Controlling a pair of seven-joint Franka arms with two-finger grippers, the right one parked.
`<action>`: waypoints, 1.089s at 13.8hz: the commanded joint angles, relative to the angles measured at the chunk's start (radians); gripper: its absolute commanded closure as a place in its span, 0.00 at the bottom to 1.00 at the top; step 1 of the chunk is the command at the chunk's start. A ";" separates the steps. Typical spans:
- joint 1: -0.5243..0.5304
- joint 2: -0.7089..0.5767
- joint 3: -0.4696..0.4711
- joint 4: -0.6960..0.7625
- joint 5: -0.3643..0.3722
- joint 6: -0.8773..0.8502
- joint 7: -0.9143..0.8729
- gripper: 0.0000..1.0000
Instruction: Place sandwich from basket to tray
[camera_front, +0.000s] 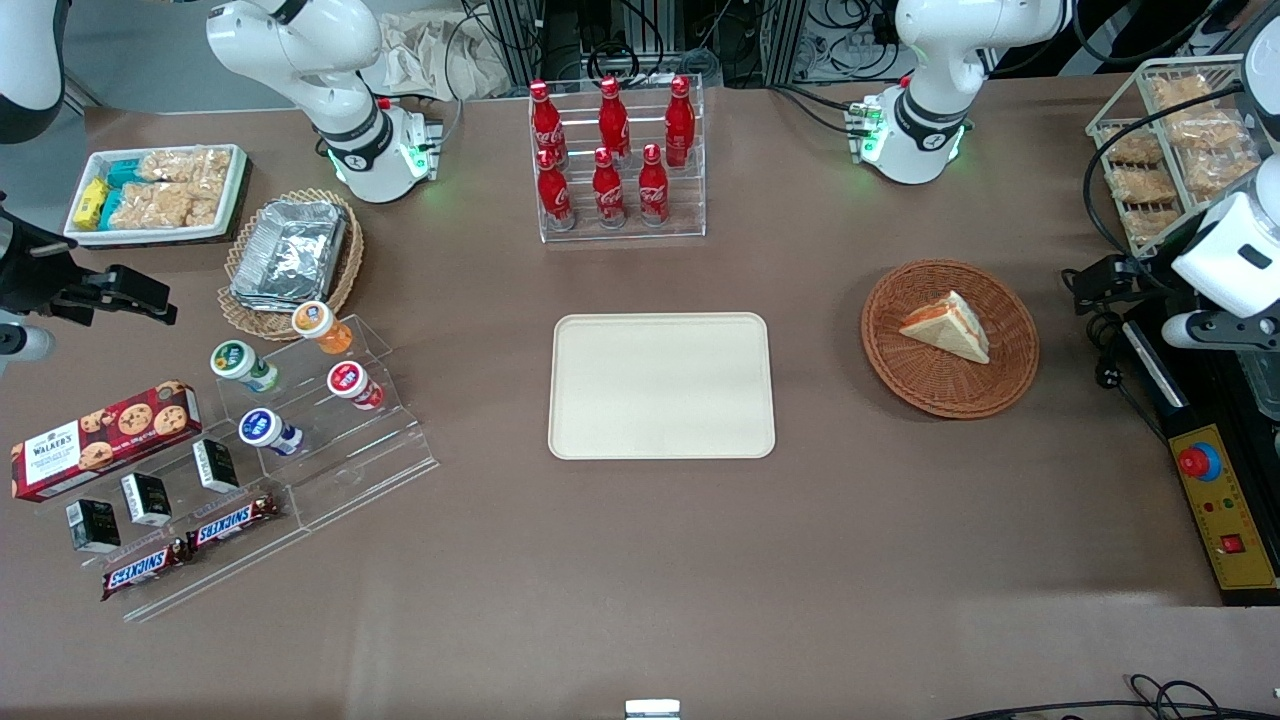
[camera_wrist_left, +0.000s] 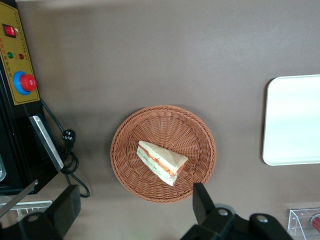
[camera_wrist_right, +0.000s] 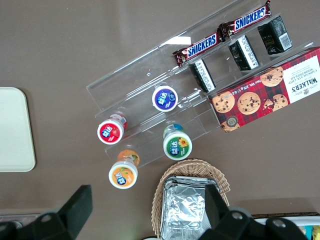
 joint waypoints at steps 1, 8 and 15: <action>0.004 0.008 -0.005 0.025 0.011 -0.017 -0.004 0.00; 0.020 -0.004 0.003 -0.004 0.012 -0.019 -0.015 0.00; 0.027 -0.240 -0.002 -0.315 0.012 0.075 -0.083 0.00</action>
